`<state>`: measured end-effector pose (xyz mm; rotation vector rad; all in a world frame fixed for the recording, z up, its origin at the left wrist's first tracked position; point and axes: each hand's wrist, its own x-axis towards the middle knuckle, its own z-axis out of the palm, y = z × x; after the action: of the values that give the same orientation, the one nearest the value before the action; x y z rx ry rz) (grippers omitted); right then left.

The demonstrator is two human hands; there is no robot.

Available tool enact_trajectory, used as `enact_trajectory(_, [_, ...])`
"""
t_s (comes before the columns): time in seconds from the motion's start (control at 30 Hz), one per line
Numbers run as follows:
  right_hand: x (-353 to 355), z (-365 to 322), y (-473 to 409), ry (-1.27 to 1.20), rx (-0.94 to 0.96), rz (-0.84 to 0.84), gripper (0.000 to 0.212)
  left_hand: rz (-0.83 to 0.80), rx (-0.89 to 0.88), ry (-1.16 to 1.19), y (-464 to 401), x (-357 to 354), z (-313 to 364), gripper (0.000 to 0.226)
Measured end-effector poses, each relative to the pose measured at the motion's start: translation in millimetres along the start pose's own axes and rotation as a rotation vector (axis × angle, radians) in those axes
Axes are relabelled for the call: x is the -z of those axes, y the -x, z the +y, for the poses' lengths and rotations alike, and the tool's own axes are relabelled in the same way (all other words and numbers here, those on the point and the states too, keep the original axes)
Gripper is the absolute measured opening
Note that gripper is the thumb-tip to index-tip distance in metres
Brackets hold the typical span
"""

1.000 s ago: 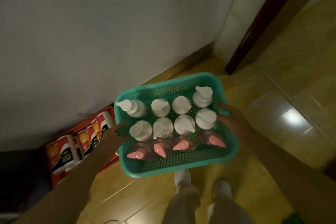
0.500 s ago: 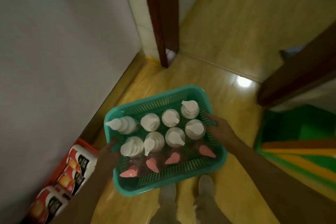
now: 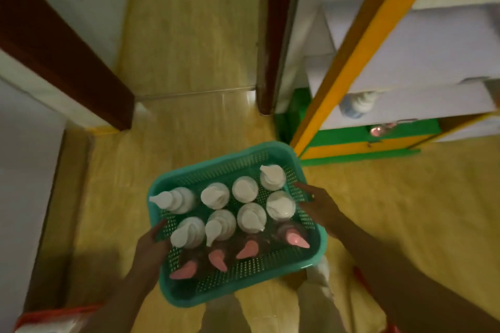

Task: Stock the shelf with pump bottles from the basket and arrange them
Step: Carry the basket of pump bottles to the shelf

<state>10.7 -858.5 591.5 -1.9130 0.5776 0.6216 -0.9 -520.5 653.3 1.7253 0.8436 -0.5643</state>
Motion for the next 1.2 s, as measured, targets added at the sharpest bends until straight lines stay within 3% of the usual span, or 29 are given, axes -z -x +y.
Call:
enact_trajectory(0.13, [73.3, 45.8, 1.5, -0.014, -0.015, -0.006, 0.055, 0.011, -0.043, -0.098, 0.0, -76.3, 1.4, 0.05])
enact_trajectory(0.3, [138.0, 71.5, -2.2, 0.014, -0.044, 0.004, 0.055, -0.008, 0.027, -0.007, 2.5, -138.3, 6.5, 0.048])
enact_trajectory(0.77, [213.5, 118.3, -41.5, 0.06, -0.077, 0.027, 0.052, -0.062, 0.031, 0.015, -29.3, -222.1, 30.4, 0.049])
enact_trajectory(0.9, [250.9, 145.1, -64.1, 0.187, -0.027, -0.055, 0.043, -0.035, 0.083, 0.087, -25.5, -262.9, 22.8, 0.053])
enact_trajectory(1.07, [313.3, 214.7, -112.8, 0.094, -0.016, -0.206, 0.028, 0.066, 0.096, 0.028, -18.1, -350.6, -5.9, 0.061])
enact_trajectory(1.2, [347.8, 263.6, -140.2, 0.033, -0.006, -0.241, 0.034, -0.014, 0.128, -0.071, -36.7, -400.8, -45.7, 0.064])
